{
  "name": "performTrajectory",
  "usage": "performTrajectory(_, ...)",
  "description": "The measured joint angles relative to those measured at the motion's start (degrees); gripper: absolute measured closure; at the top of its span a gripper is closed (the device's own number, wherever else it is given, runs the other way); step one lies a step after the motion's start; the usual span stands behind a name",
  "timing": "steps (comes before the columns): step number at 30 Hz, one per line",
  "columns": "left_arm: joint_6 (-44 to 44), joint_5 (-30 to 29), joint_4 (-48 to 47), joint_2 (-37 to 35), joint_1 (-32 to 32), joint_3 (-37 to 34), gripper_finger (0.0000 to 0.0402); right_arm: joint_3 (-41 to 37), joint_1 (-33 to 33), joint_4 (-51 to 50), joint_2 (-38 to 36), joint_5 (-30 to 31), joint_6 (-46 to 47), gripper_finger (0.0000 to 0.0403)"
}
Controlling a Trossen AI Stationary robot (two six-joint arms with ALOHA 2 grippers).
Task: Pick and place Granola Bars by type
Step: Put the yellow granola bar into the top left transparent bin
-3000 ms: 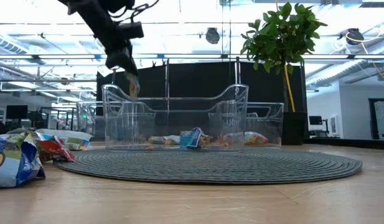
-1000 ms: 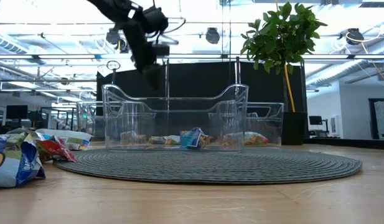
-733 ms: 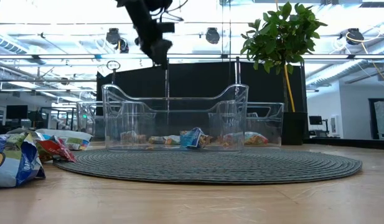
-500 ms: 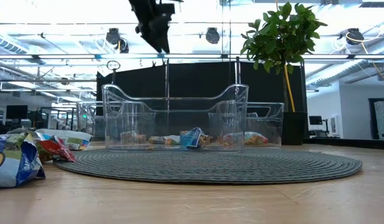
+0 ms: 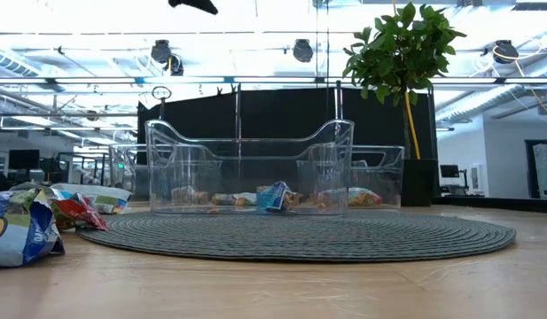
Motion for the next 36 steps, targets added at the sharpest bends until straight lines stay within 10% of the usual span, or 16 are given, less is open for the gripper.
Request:
performTrajectory(16, -2.12, 6.30, -0.35, -8.52, -5.49, -0.04, 0.0137, -34.09, 1.98, 24.02, -18.40, -1.71, 0.59, 0.0232)
performTrajectory(36, -1.21, 6.81, -1.42, -21.93, -8.25, -8.41, 0.0148, -54.72, 6.14, 46.23, -25.26, 5.88, 0.51, 0.0232)
